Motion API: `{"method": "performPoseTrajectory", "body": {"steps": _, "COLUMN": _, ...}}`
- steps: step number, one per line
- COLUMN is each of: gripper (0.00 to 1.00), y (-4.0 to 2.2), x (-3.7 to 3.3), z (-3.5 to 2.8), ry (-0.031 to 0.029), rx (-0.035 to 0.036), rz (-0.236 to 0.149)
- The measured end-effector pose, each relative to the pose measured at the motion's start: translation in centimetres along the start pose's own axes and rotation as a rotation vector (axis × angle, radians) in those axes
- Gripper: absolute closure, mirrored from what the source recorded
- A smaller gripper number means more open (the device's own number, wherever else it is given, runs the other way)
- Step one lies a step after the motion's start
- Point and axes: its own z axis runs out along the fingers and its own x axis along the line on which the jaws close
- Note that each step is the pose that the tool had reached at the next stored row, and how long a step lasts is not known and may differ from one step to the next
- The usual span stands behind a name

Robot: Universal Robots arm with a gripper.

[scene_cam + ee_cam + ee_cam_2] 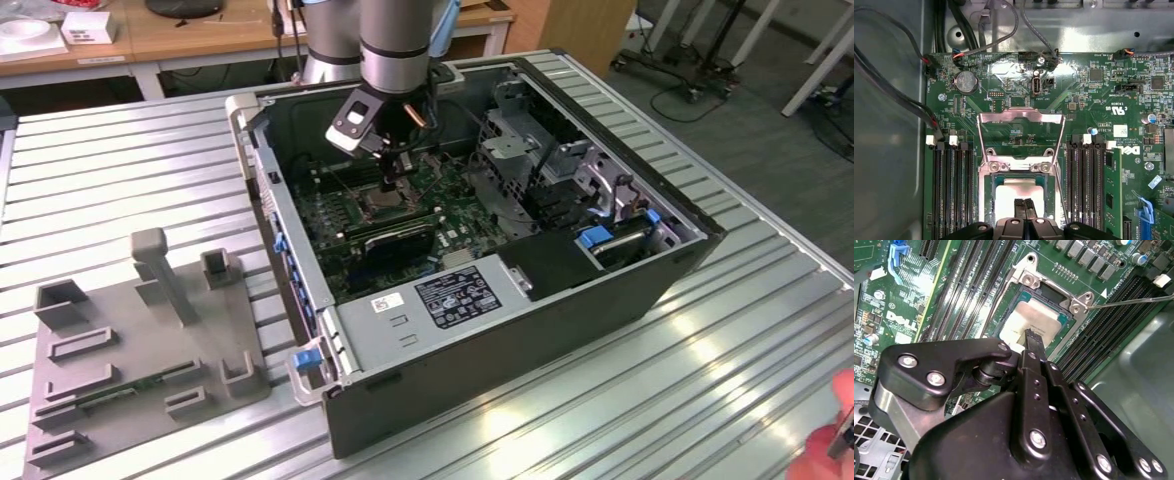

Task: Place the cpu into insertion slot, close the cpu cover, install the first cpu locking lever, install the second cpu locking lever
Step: 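Place the cpu into insertion slot, then close the cpu cover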

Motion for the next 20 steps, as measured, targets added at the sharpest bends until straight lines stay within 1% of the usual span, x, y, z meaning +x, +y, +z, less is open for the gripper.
{"method": "performPoseTrajectory", "body": {"steps": 6, "gripper": 0.89, "y": -0.14, "x": 0.41, "z": 0.15, "ry": 0.0002, "rx": -0.0001, "rz": 0.000}}
{"method": "performPoseTrajectory", "body": {"steps": 20, "gripper": 0.89, "y": -0.16, "x": 0.61, "z": 0.19, "ry": 0.0001, "rx": -0.0001, "rz": 0.000}}
